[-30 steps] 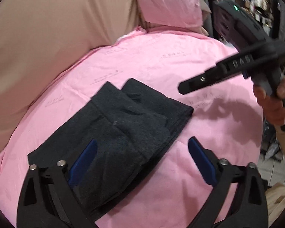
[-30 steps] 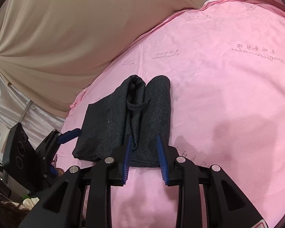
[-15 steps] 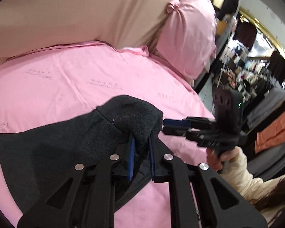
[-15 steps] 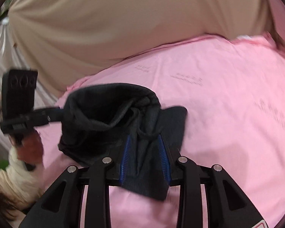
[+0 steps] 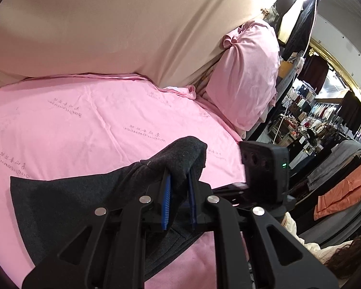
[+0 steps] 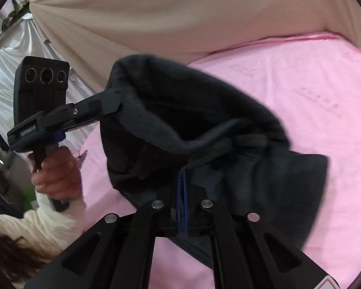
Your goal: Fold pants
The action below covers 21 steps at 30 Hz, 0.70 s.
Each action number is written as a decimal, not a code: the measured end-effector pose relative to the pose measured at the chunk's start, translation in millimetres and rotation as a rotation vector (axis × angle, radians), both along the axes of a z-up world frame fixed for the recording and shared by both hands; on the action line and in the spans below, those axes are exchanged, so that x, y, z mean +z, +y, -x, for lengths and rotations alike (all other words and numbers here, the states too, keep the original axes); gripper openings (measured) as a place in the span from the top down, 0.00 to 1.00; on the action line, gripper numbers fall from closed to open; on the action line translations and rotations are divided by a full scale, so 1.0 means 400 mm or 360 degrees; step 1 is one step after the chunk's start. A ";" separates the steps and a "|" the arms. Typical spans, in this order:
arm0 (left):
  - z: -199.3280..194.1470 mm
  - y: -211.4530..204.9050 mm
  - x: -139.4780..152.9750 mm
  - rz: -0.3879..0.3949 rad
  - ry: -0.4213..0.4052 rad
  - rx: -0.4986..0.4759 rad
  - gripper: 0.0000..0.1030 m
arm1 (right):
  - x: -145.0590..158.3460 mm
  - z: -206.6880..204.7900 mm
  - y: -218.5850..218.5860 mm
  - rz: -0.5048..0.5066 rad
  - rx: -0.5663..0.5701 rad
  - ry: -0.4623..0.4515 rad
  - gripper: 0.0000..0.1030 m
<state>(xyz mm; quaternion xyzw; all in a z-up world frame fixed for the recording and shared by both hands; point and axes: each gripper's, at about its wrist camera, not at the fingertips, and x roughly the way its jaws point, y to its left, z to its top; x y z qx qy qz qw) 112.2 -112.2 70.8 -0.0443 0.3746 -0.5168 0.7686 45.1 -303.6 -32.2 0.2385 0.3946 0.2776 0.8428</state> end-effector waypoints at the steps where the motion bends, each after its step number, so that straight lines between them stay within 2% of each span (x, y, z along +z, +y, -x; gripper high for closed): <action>1: 0.003 -0.004 -0.001 -0.0005 -0.0007 0.0003 0.88 | -0.018 -0.022 0.012 -0.0003 0.0002 0.0043 0.98; 5: 0.016 -0.019 -0.026 -0.0021 0.0041 -0.0036 0.88 | -0.143 -0.099 0.029 -0.0022 -0.0100 0.0279 0.98; 7: 0.031 -0.038 -0.053 -0.0079 0.0059 -0.0060 0.88 | -0.144 -0.076 0.001 -0.0129 -0.0109 0.0271 0.96; 8: 0.042 -0.047 -0.065 -0.0100 0.0069 -0.0082 0.87 | -0.130 -0.045 -0.027 -0.0168 -0.0130 0.0265 0.80; 9: 0.055 -0.055 -0.075 -0.0120 0.0069 -0.0102 0.85 | -0.114 -0.005 -0.059 -0.0177 -0.0177 0.0228 0.57; 10: 0.075 -0.072 -0.092 -0.0154 0.0053 -0.0122 0.82 | -0.100 0.033 -0.088 -0.0158 -0.0240 0.0181 0.49; 12: 0.111 -0.100 -0.124 -0.0210 0.0018 -0.0162 0.70 | -0.083 0.124 -0.156 -0.0047 -0.0375 0.0135 0.47; 13: 0.133 -0.121 -0.152 -0.0250 -0.0001 -0.0175 0.52 | -0.086 0.161 -0.191 -0.0040 -0.0448 0.0154 0.47; 14: 0.146 -0.132 -0.171 -0.0279 -0.0010 -0.0174 0.39 | -0.091 0.184 -0.218 -0.0068 -0.0503 0.0174 0.46; 16: 0.171 -0.142 -0.203 -0.0316 0.0011 -0.0196 0.36 | -0.102 0.219 -0.257 -0.0163 -0.0554 0.0214 0.46; 18: 0.186 -0.112 -0.199 -0.0284 0.0078 -0.0207 0.31 | -0.104 0.229 -0.265 -0.0181 -0.0558 0.0231 0.46; 20: 0.181 -0.033 -0.155 -0.0185 0.0089 -0.0107 0.14 | -0.107 0.214 -0.262 -0.0238 -0.0524 0.0240 0.41; 21: 0.172 0.016 -0.129 -0.0142 0.0070 -0.0016 0.13 | -0.111 0.198 -0.257 -0.0279 -0.0502 0.0245 0.37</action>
